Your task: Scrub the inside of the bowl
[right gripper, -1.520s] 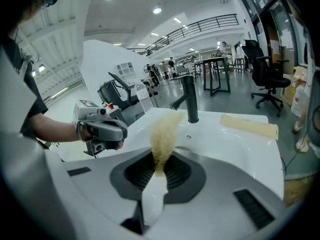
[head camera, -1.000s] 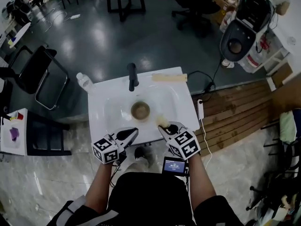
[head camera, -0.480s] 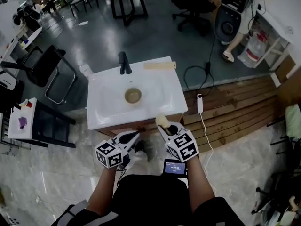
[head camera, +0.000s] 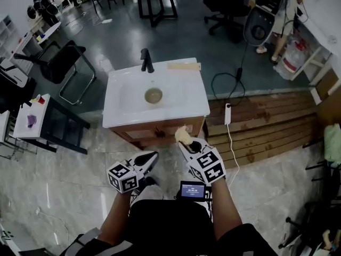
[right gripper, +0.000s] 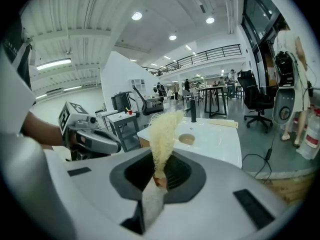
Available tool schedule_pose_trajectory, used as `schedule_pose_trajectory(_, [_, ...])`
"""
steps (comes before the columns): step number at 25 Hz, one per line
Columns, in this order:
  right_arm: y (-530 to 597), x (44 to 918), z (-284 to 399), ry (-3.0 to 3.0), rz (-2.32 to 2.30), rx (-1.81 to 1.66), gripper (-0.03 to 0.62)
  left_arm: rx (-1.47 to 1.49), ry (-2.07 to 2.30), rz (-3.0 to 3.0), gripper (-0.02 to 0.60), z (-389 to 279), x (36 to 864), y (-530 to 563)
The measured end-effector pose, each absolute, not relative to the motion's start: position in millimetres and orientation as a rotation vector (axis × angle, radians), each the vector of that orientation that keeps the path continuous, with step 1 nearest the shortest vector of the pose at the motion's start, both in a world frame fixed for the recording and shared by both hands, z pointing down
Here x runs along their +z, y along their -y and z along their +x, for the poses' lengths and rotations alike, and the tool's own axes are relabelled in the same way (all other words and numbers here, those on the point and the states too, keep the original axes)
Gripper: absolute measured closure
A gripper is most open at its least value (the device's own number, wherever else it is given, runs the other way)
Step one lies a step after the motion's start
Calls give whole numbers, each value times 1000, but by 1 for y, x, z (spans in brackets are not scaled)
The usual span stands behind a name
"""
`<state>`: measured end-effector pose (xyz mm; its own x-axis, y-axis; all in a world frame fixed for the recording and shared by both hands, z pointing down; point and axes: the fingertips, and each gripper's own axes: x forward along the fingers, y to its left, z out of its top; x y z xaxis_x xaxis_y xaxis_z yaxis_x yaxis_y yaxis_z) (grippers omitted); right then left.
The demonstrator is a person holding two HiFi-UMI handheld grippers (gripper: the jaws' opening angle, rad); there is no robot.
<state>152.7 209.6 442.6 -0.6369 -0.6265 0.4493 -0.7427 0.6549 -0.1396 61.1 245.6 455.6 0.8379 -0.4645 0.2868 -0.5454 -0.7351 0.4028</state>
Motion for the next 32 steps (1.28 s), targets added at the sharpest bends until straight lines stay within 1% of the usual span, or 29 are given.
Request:
schedule_pose_trajectory(8, [-233,436,132,2504,1067,397,554,240,743,2552,578,45,448,-269])
schedule_pose_trajectory(17, [-257,441,95,2496,1025,357,554,232,734,2557,578,23,449,-292])
schedule_pose_trajectory(32, [-270,439,93,2496,981,314,554,217,709,2555,578,28,455,-299])
